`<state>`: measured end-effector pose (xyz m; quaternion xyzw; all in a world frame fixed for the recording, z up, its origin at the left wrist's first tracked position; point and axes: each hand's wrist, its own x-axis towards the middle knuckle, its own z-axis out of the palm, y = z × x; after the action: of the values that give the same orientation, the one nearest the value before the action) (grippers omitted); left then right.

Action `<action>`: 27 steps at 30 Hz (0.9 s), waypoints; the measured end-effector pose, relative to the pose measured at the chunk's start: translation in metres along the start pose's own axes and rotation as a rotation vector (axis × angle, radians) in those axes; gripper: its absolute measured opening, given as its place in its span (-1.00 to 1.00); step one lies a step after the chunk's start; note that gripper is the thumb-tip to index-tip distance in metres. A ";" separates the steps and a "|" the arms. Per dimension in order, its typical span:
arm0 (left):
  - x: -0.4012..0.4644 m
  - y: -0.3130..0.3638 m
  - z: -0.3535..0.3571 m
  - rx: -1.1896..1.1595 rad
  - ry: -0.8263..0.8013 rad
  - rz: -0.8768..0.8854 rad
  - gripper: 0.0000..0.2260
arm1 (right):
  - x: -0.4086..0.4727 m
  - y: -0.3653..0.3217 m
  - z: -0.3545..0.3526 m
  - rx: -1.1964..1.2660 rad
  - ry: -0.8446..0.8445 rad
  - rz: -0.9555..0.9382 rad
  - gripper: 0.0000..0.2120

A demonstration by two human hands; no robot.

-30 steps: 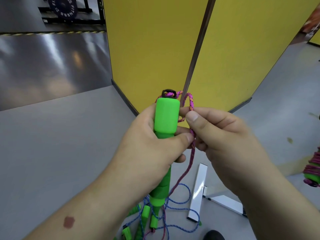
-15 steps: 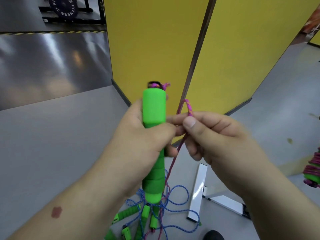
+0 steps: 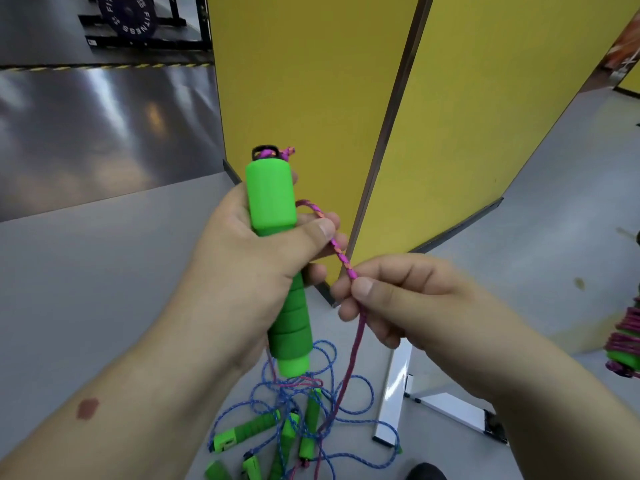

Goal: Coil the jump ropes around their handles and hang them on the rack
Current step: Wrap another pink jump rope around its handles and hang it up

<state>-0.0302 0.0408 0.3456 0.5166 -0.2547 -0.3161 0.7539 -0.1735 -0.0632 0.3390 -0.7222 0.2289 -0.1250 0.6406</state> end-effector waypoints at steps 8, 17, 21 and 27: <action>-0.019 -0.018 0.016 0.156 -0.176 -0.072 -0.66 | 0.000 -0.017 0.004 0.169 0.307 -0.163 -0.87; -0.004 -0.013 0.008 0.020 -0.024 -0.036 -0.61 | 0.002 0.001 0.002 0.005 0.004 0.066 -0.75; -0.001 -0.011 0.003 0.025 -0.004 -0.024 -0.65 | 0.000 0.001 0.001 -0.008 -0.001 -0.018 -0.82; -0.015 -0.020 0.011 0.061 -0.183 -0.119 -0.64 | 0.002 -0.013 0.002 0.165 0.304 -0.170 -0.84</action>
<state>-0.0526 0.0400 0.3294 0.5224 -0.3008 -0.3980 0.6915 -0.1682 -0.0613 0.3513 -0.6566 0.2503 -0.3049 0.6429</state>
